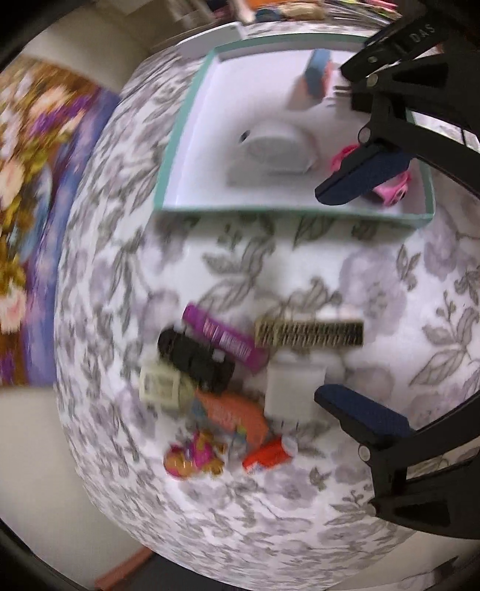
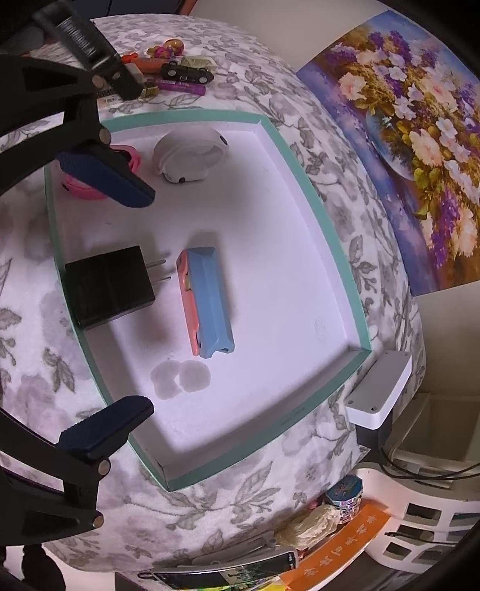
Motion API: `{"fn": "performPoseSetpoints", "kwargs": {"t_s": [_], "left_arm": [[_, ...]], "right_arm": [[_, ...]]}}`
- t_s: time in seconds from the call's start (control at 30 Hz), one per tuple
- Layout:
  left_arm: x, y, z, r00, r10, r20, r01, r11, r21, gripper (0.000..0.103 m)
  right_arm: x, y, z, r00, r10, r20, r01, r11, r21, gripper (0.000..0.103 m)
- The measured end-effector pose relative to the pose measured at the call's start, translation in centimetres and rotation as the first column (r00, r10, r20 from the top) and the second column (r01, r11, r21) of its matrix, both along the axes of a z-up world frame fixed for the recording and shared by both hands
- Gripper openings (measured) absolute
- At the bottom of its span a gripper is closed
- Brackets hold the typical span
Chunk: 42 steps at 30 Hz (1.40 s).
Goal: Organize rigid objects
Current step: 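Move both tools back over the remaining objects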
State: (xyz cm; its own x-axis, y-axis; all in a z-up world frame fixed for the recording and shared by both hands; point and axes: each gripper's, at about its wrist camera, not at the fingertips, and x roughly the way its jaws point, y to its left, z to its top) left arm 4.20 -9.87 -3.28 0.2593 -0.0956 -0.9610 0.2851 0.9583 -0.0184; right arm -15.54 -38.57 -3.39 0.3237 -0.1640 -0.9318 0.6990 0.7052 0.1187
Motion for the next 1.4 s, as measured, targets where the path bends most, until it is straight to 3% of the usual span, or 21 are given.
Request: {"fn": "performPoseSetpoints", "kwargs": {"t_s": [0.27, 0.47, 0.73, 0.93, 1.13, 1.4], "left_arm": [[2.7, 4.9, 1.8, 0.99, 0.135, 0.045, -0.134, 0.991, -0.03, 0.098], [4.2, 8.9, 4.2, 0.965, 0.241, 0.103, -0.233, 0.969, -0.083, 0.098], [5.1, 11.9, 6.5, 0.943, 0.275, 0.189, -0.259, 0.96, -0.104, 0.098], [5.6, 14.1, 6.1, 0.943, 0.303, 0.139, -0.287, 0.95, -0.127, 0.098], [6.2, 16.0, 5.6, 0.937, 0.33, 0.11, -0.316, 0.94, -0.127, 0.098], [7.7, 16.8, 3.1, 0.945, 0.325, 0.036, -0.321, 0.942, -0.093, 0.098]], "right_arm": [[0.2, 0.4, 0.8, 0.999, 0.005, 0.043, -0.004, 1.0, -0.017, 0.103], [1.1, 2.1, 2.3, 0.995, 0.049, 0.085, -0.045, 0.998, -0.042, 0.103], [3.5, 6.8, 4.2, 0.972, 0.175, 0.156, -0.169, 0.984, -0.051, 0.103], [5.9, 10.8, 4.4, 0.942, 0.286, 0.175, -0.282, 0.958, -0.047, 0.103], [8.4, 15.4, 3.6, 0.892, 0.431, 0.135, -0.425, 0.902, -0.074, 0.103], [10.9, 18.2, 1.9, 0.865, 0.491, 0.105, -0.488, 0.871, -0.053, 0.103]]}}
